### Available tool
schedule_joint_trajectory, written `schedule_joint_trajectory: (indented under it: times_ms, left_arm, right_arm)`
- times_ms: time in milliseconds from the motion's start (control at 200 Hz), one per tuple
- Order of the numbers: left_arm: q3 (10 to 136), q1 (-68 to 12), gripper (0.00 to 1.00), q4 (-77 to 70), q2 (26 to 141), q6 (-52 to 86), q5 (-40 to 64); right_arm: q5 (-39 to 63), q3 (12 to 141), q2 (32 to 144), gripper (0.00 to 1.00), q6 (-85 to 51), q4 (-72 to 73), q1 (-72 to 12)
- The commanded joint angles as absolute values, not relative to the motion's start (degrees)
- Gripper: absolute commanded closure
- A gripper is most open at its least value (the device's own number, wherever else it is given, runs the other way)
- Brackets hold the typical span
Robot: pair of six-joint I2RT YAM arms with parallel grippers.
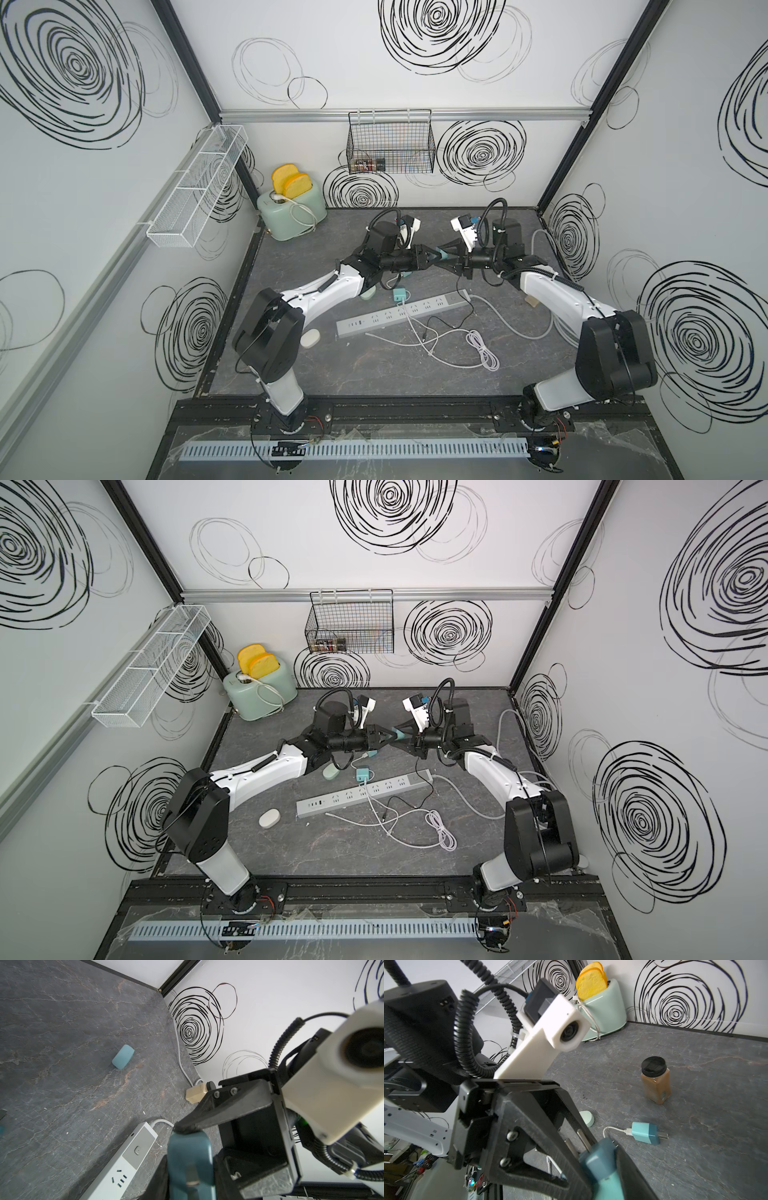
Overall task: Charge the bluetooth headset
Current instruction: Pick up the plug from the center of the board.
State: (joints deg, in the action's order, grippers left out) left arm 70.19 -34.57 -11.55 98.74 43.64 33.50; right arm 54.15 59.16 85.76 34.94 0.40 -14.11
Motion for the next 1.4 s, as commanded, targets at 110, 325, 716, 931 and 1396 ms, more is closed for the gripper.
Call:
schedule_joint_trajectory:
  times_ms: [110, 325, 716, 931, 1396]
  left_arm:
    - [67.88, -32.76, 0.81, -24.39, 100.02, 48.51, 38.07]
    - [62.45, -31.99, 0.83, -33.31, 97.45, 50.36, 37.57]
    - [51.61, -31.4, 0.86, -50.26, 92.74, 53.04, 35.68]
    - [48.05, -31.46, 0.87, -57.05, 91.32, 55.12, 36.18]
    - [47.2, -31.86, 0.87, -62.51, 91.84, 57.23, 39.93]
  right_arm:
    - [52.73, 56.96, 83.05, 0.43, 29.35, 2.38, -13.45]
    - [55.5, 52.55, 78.99, 0.4, 12.39, 7.02, -8.69]
    - [63.06, 47.92, 78.41, 0.39, -21.38, 21.13, -4.87]
    - [69.48, 46.51, 80.19, 0.41, -24.18, 27.04, -6.03]
    - [74.95, 49.16, 82.97, 0.49, -23.99, 27.33, -8.26]
